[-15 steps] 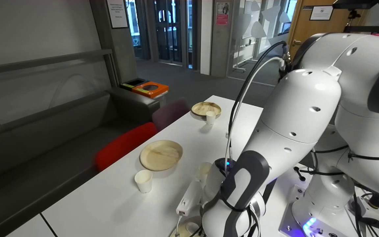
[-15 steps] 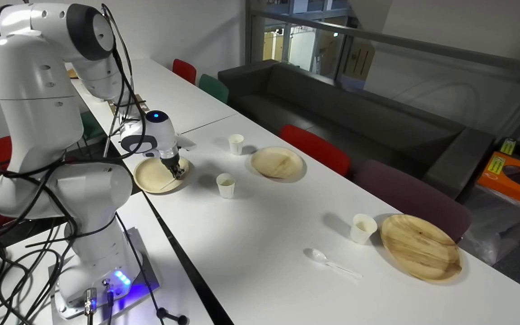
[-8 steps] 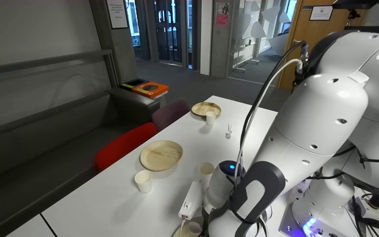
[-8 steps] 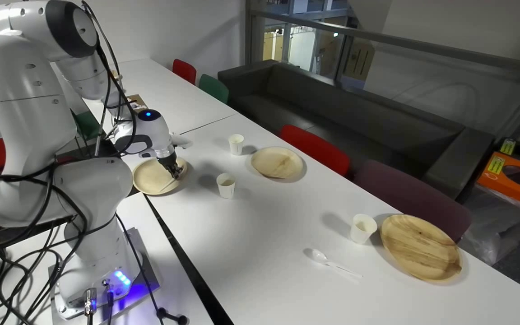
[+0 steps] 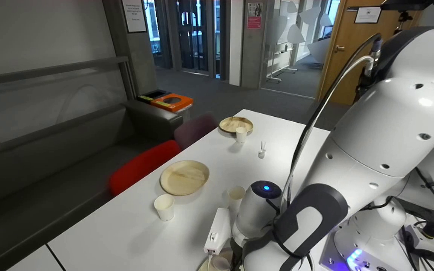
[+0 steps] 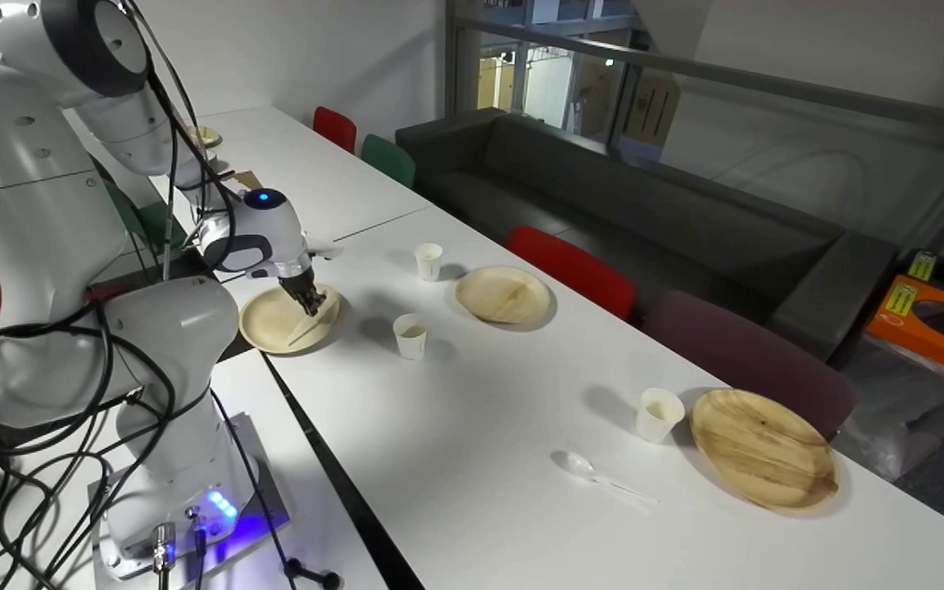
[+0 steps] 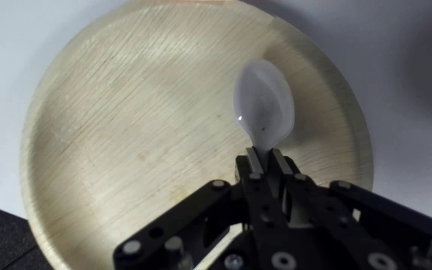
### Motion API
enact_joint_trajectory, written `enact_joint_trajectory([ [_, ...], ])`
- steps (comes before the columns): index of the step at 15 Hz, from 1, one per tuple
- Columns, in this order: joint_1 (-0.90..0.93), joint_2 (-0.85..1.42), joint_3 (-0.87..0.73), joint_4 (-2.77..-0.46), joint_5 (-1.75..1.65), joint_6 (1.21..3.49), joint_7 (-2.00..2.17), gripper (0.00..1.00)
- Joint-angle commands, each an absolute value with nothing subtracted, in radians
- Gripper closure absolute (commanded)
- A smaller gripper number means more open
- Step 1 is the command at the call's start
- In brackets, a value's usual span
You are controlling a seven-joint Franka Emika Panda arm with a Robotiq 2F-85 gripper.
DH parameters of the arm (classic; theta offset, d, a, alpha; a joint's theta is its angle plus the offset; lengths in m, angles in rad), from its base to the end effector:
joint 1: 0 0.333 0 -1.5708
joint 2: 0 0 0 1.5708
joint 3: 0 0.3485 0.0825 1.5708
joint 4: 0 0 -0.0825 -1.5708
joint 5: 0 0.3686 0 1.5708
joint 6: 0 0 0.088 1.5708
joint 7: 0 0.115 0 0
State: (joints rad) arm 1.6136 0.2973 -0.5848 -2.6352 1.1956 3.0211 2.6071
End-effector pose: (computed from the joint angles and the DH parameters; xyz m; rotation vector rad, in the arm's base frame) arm 0.2749 0.3000 0.2136 -0.6167 2.8951 0.1862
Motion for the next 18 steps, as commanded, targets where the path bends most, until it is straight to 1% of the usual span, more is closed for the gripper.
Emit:
enact_joint_trajectory([
  [1, 1.703, 0.149, -0.690, -2.673, 1.136, 2.961, 2.607, 0.97],
  [4, 1.761, 0.125, -0.765, -2.657, 1.159, 2.937, 2.607, 0.97],
  [8, 1.790, 0.177, -0.841, -2.618, 1.223, 2.877, 2.607, 0.97],
  [13, 1.792, 0.256, -0.868, -2.578, 1.256, 2.697, 2.607, 0.97],
  [18, 1.813, 0.361, -0.870, -2.555, 1.337, 2.634, 2.607, 0.97],
])
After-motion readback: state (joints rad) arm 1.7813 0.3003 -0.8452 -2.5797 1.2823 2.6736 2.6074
